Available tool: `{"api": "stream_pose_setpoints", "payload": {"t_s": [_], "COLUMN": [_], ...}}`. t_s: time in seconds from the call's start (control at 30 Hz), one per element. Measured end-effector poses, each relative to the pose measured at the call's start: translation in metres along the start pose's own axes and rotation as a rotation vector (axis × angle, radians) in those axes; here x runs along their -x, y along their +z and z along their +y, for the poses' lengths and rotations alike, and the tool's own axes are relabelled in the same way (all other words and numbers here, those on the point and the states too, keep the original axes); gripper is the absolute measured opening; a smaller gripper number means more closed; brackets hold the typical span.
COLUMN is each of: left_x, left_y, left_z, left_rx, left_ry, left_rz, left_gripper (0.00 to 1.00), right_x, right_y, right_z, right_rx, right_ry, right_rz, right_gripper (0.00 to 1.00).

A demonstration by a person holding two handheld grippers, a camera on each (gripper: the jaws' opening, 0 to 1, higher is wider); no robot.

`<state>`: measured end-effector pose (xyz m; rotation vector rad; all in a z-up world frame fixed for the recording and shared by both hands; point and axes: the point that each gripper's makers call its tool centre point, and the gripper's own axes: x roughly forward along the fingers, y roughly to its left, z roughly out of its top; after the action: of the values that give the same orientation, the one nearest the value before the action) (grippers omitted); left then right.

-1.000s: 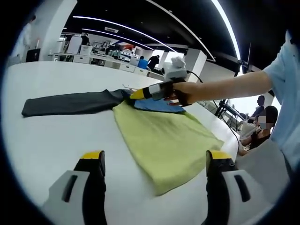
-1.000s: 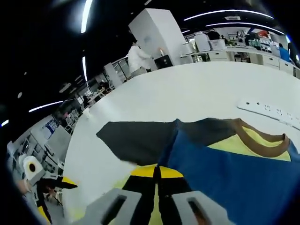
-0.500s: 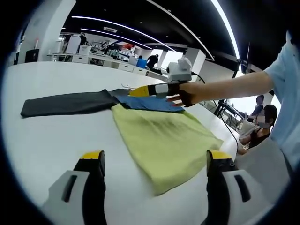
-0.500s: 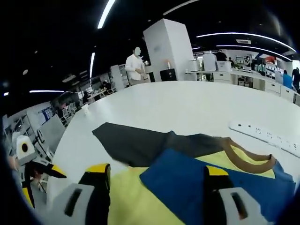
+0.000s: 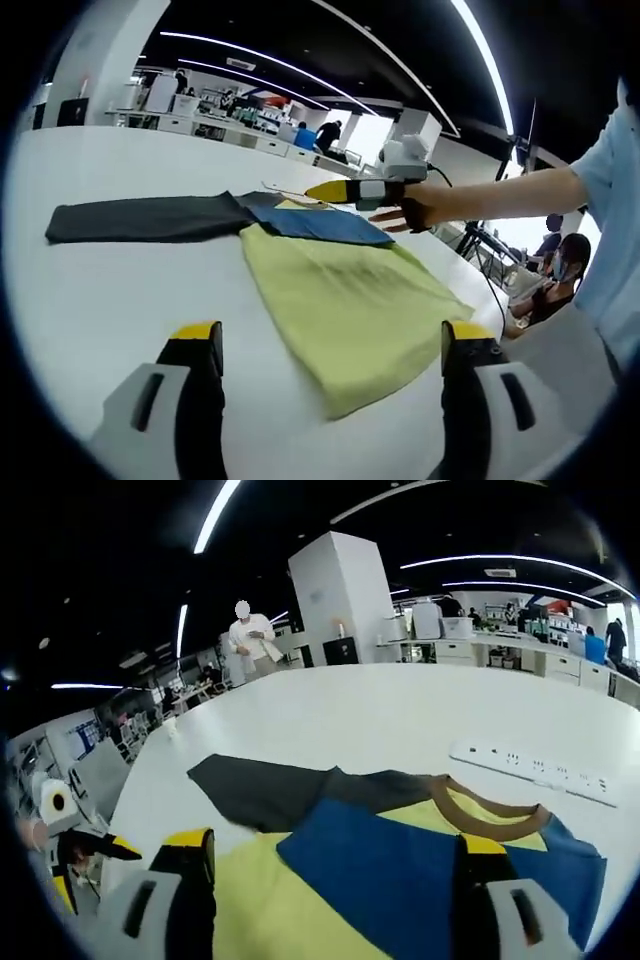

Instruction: Fold the garment on the visible template until the final outline fits inside the template.

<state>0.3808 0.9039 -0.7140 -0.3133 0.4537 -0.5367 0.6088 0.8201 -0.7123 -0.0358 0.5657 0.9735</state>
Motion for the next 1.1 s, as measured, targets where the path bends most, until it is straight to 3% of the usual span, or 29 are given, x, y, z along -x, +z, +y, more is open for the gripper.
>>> {"api": "stream_pose_setpoints", "payload": {"t_s": [0.1,0.33,0.67,1.1], "left_x": [0.001,-0.001,-0.006,-0.008], "left_y": [0.001,0.000,-0.008,-0.012], "left_z": [0.002,-0.002,-0.010,-0.009], "left_rx": [0.019,0.018,-0.008,0.006], "left_ry": [0.003,-0.012,-0.042,-0.054], "left_rz": [-0.012,-0.007,0.036,0.045], "left_gripper": [0.87,0.87,0.87,0.87], "right_x": [0.008,0.035,0.086,0.157], "right_y": [-0.011,-0.020,-0.032,-0.063], "right_z": [-0.004,-0.012,-0.036,-0.043], "right_rx": [0.019,0.035,-0.012,-0.026], "right_ry": [-0.010,-0.028,-0.082,-0.132], "right_rz": [0.034,0.042,0.011,-0.028], "right_gripper": [1.00,1.00,1.00,1.00]}}
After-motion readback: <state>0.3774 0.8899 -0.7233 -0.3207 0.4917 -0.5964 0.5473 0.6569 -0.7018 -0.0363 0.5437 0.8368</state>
